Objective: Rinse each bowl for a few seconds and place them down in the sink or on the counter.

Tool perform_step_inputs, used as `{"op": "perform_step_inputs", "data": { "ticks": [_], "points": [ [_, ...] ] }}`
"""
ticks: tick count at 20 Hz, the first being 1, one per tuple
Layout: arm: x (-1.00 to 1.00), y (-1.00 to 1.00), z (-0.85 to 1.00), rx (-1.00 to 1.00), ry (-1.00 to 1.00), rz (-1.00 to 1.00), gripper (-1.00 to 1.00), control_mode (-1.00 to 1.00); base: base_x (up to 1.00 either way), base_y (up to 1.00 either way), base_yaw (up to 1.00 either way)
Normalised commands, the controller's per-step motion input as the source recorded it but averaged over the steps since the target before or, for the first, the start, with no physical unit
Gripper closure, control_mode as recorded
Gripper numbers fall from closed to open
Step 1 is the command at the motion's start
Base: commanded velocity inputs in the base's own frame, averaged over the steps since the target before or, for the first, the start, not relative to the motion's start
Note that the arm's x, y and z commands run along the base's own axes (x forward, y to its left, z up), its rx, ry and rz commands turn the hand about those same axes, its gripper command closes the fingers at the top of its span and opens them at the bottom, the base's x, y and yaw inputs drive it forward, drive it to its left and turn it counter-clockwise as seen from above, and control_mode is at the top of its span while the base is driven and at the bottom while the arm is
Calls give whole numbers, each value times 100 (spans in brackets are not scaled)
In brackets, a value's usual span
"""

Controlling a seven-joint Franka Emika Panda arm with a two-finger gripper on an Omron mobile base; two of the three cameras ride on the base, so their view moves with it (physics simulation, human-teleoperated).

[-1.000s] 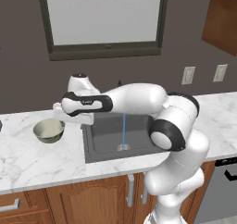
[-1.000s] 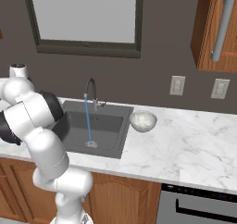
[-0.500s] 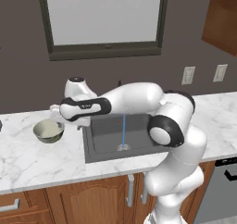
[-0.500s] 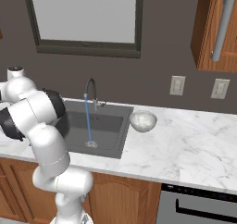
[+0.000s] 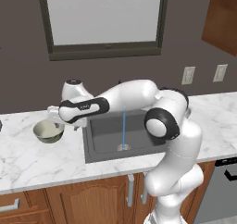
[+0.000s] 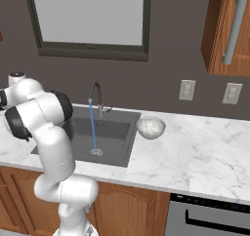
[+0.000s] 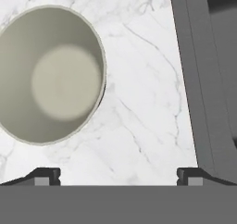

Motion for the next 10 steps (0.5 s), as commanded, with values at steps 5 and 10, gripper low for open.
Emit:
{"op": "perform_step_inputs", "data": {
  "ticks": [5, 10],
  "points": [
    [19, 9, -12, 0, 0, -1, -100, -100, 0, 0, 0],
    [19, 7, -13, 0, 0, -2, -100, -100, 0, 0, 0]
  ]
}}
